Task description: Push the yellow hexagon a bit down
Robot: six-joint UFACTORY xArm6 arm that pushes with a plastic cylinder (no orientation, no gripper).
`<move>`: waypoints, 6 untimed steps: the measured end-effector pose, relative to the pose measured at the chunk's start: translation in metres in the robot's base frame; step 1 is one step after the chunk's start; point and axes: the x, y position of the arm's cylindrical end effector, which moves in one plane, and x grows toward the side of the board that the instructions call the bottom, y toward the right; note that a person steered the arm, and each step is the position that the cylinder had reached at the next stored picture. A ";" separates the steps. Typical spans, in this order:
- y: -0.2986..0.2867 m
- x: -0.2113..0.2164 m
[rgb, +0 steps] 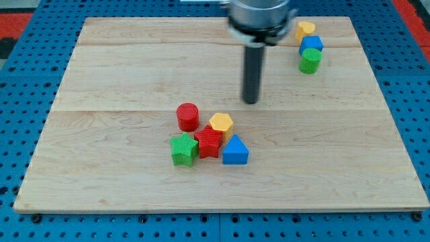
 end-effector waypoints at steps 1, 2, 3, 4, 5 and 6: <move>0.037 -0.009; -0.048 -0.024; -0.093 0.010; -0.123 0.010; -0.133 -0.019; -0.147 -0.007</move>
